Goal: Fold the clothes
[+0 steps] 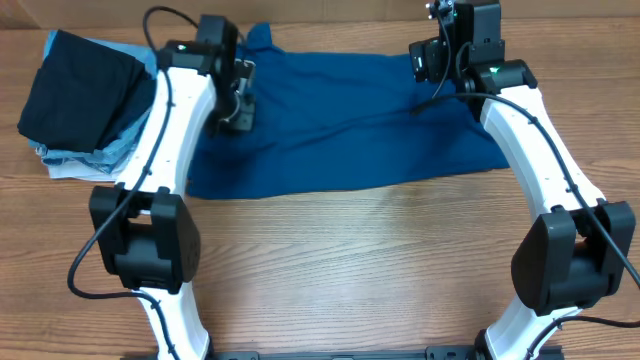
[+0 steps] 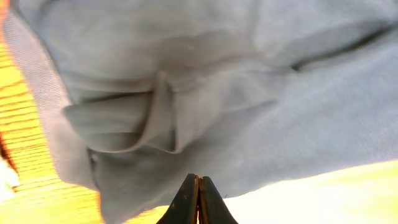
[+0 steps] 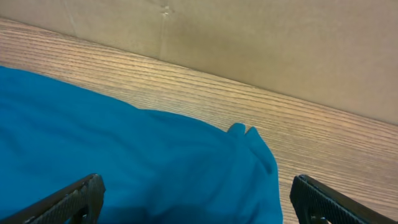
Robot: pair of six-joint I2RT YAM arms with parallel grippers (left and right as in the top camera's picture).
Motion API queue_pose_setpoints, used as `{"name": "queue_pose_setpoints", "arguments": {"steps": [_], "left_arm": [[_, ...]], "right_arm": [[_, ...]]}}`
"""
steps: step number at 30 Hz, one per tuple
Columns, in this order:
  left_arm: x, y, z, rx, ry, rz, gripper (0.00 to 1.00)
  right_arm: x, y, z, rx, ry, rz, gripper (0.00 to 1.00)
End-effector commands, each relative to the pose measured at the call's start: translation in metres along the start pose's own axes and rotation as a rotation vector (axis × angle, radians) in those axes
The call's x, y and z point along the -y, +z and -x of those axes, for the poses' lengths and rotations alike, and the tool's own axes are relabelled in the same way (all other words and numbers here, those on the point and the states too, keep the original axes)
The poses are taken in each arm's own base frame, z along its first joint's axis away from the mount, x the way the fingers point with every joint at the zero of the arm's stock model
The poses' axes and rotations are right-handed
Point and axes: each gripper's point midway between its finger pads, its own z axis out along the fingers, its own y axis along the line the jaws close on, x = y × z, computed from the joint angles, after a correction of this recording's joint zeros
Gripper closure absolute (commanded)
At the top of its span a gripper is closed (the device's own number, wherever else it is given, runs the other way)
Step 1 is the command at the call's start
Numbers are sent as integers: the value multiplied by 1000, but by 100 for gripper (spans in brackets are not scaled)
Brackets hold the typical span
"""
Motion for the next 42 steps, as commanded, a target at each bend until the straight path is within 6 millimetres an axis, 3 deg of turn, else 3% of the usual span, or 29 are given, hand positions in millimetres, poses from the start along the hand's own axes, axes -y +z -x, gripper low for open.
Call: {"name": "queue_pose_setpoints", "arguments": {"steps": [1,4,6,8,15,21,28,33,39,42], "left_arm": [[22,24,-10,-23,111,32,96],[33,52,-19,-28,172,39,96],[20,65,-26,-42,176,123,96],[9,73,-29,-42,179,182,96],[1,93,-29,-6,238,232,96],[-8,97,-28,3,258,284,96],[-6,95,0,102,355,300,96],[-8,94,5,110,430,317,96],[-28,91,20,159,434,342,96],[-34,99,25,170,447,352,96]], "right_arm": [[1,-3,6,18,9,-8,0],[1,-3,6,18,9,-8,0],[1,-3,6,18,9,-8,0],[1,-3,6,18,9,-8,0],[1,-3,6,18,9,-8,0],[1,-3,6,18,9,-8,0],[1,-3,6,18,9,-7,0],[1,-3,6,18,9,-7,0],[1,-3,6,18,9,-8,0],[1,-3,6,18,9,-8,0]]}}
